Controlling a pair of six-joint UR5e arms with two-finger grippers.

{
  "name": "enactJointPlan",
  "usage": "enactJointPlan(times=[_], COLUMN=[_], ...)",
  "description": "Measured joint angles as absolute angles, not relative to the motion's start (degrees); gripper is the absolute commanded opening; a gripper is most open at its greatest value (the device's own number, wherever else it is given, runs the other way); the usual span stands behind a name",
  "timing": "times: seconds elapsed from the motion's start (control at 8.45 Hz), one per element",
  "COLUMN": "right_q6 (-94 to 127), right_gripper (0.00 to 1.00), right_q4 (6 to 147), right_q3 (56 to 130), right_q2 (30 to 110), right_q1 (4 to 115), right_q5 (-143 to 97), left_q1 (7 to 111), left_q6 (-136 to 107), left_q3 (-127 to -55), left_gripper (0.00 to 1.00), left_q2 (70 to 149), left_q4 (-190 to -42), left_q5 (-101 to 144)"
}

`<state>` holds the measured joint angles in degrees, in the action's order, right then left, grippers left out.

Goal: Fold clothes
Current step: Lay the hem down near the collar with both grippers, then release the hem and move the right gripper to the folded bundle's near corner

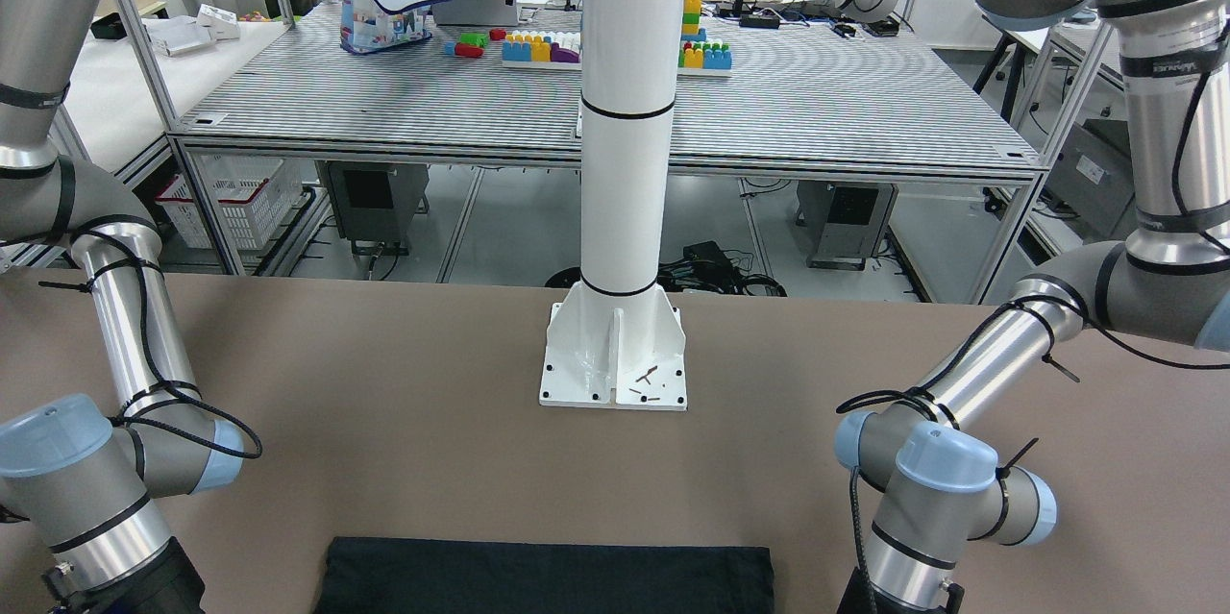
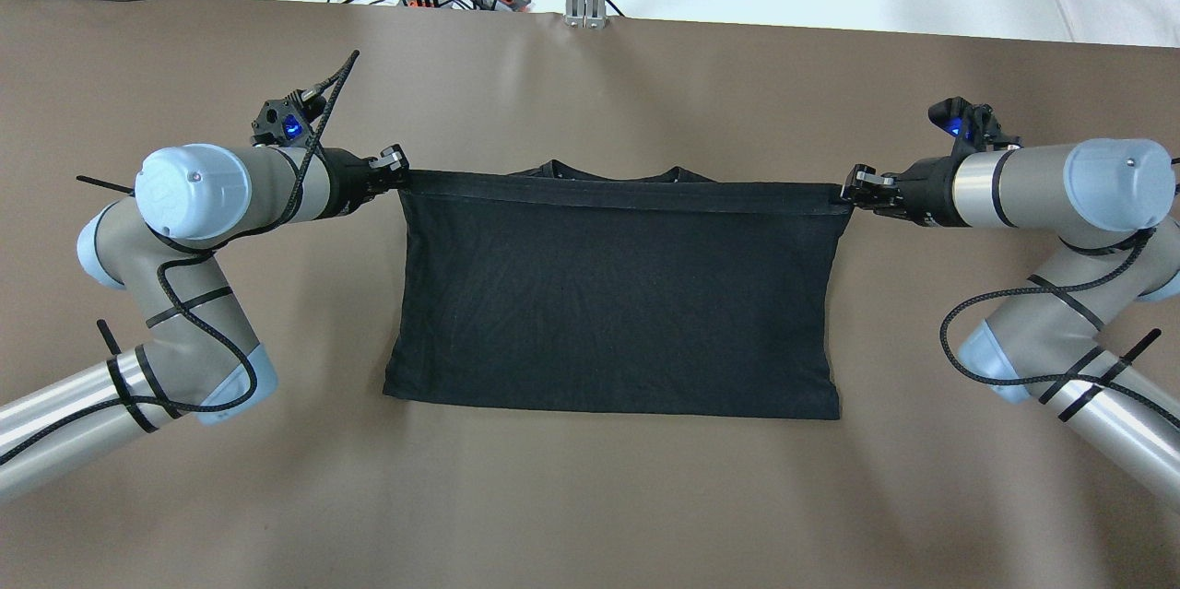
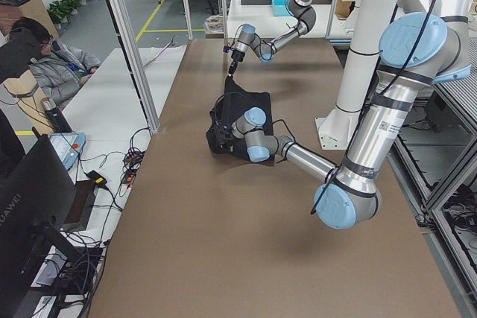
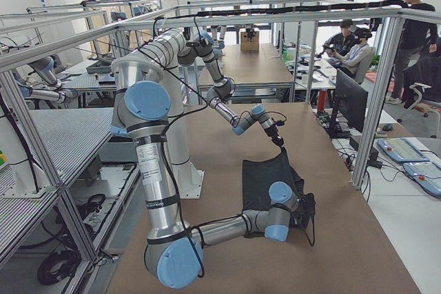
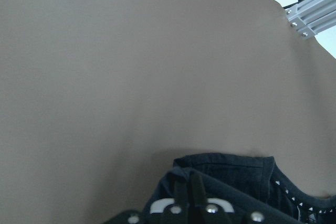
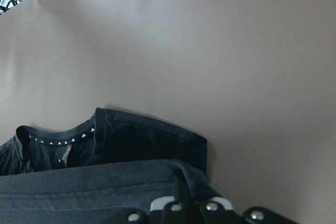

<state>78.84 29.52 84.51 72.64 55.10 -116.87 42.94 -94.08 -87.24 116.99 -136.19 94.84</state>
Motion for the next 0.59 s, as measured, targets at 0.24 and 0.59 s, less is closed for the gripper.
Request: enactJointPlan(times=[0.24, 0.59], right_q6=[78.84, 79.49], right_gripper=[0.00, 0.00], right_q4=[29.53, 29.53], right_q3=[84.26, 84.35], right_q2=[72.72, 72.37], right_q1=[55.16, 55.17], right_q5=[-116.82, -116.84], left_q1=[42.95, 42.87], left_q6=[-93.91, -93.93], left_q3=[-87.20, -87.33], left_gripper=[0.00, 0.00], left_q2=[117.01, 117.16], left_q4=[-136.15, -136.14], left_q5=[94.83, 94.84])
